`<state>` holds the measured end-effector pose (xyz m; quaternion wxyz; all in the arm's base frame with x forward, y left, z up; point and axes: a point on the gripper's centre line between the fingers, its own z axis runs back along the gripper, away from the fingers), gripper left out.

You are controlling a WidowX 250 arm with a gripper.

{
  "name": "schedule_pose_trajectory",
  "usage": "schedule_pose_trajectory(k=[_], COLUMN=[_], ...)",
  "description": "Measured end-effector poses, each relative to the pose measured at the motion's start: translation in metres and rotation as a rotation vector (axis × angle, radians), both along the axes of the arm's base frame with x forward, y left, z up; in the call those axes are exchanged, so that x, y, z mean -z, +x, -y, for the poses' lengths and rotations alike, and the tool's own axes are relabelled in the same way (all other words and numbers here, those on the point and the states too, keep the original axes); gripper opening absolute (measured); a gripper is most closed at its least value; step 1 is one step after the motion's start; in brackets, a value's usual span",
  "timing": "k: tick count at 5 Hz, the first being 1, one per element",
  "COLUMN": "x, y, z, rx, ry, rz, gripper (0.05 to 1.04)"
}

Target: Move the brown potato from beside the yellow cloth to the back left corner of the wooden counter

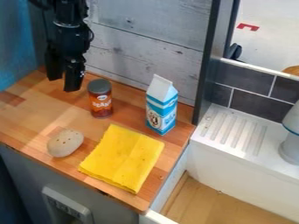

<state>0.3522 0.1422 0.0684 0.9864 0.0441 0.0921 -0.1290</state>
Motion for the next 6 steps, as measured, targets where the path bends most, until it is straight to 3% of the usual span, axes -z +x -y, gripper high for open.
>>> schedule_pose_trajectory(k=[1,2,4,5,6], x=[0.016,0.038,0.008,0.006,0.012], y=[-0.005,-0.024,-0.053,-0.056,-0.059], z=[0.002,0.011,0.03,0.056,0.077], rx=[0.0,0.003,0.06,0.108,0.147], ry=[-0.017,-0.047,-0.083,-0.114,-0.13], rz=[-0.041,-0.079,-0.02,0.004,-0.017], gripper=[1.0,1.0,1.0,1.0,1.0])
